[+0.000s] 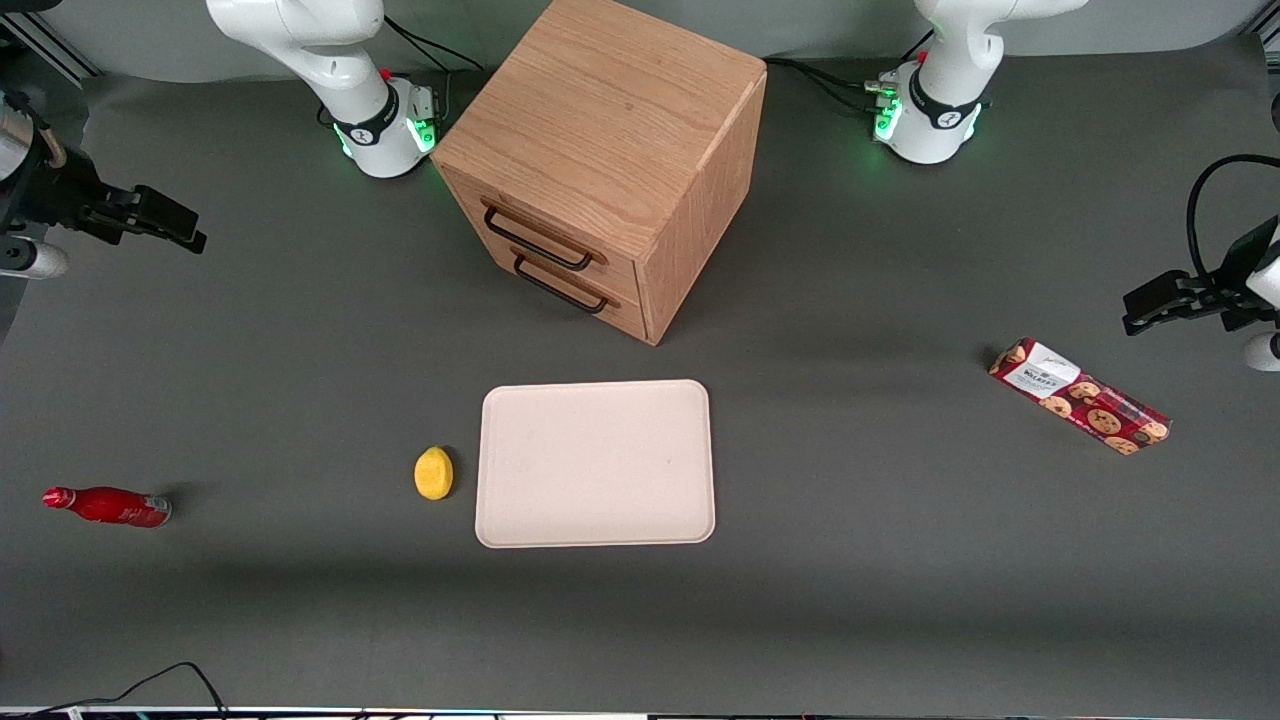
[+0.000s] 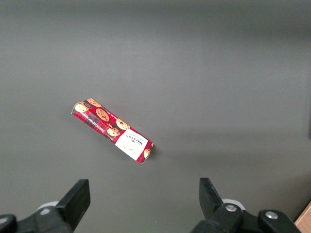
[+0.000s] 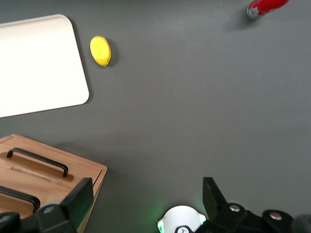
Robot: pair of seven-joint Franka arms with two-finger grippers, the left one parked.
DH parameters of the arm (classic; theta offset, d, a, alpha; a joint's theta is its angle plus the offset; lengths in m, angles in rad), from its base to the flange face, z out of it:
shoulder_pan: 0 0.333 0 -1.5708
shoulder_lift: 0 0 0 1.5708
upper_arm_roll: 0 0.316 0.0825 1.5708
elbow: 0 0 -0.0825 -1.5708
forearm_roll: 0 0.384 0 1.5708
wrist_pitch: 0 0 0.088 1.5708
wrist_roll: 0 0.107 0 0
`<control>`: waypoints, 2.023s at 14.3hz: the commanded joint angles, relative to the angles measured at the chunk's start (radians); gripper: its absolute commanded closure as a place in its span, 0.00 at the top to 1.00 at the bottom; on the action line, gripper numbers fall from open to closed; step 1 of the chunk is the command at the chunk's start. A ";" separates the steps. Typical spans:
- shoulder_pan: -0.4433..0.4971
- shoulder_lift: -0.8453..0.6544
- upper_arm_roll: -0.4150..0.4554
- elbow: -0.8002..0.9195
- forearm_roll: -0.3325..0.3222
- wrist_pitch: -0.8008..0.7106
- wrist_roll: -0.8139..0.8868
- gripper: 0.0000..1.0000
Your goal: Open upper drawer
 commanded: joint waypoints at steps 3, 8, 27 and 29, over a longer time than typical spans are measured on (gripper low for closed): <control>0.010 0.013 0.096 0.070 0.074 -0.060 -0.174 1.00; 0.010 0.073 0.171 0.090 0.186 -0.060 -0.624 1.00; 0.019 0.371 0.395 -0.074 0.275 0.189 -0.570 1.00; 0.021 0.366 0.409 -0.111 0.278 0.201 -0.525 1.00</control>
